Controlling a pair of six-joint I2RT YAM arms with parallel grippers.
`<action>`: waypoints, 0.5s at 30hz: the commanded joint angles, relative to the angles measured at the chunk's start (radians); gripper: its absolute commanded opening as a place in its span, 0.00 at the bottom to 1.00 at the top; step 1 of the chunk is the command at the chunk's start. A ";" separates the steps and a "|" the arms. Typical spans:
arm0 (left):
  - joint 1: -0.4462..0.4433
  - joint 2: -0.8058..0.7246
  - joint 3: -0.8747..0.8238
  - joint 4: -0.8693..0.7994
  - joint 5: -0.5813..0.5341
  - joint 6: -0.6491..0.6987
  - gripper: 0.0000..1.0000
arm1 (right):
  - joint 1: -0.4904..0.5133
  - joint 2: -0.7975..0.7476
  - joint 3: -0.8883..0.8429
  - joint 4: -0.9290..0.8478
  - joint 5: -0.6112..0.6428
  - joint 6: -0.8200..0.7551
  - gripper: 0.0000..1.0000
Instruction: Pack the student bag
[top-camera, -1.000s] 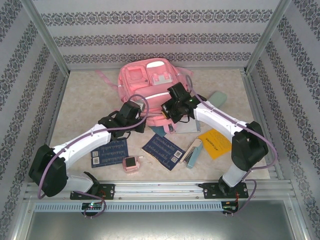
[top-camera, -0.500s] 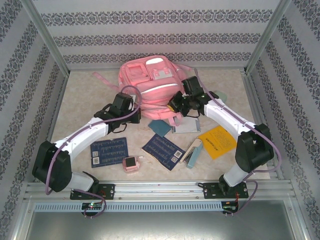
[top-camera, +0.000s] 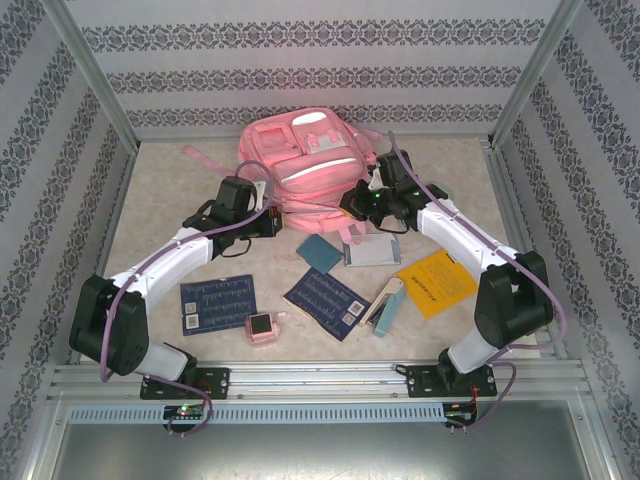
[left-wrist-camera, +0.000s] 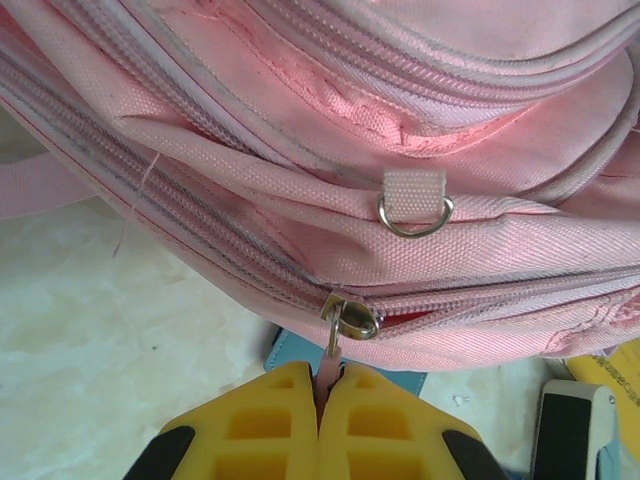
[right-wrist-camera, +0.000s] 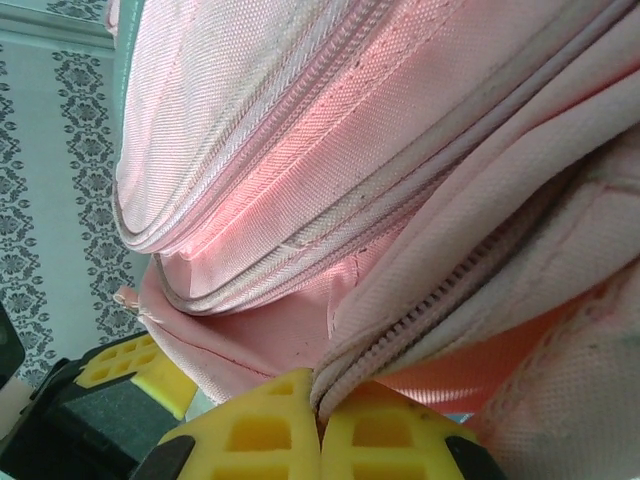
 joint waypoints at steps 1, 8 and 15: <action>0.108 -0.038 -0.019 -0.103 -0.206 -0.064 0.00 | -0.075 -0.082 -0.022 -0.039 0.119 -0.003 0.00; 0.063 -0.109 -0.050 -0.194 -0.171 -0.063 0.00 | -0.036 -0.058 -0.009 -0.053 0.161 0.078 0.33; -0.063 -0.094 0.053 -0.225 -0.150 -0.067 0.00 | -0.016 -0.133 -0.018 -0.160 0.151 0.255 0.43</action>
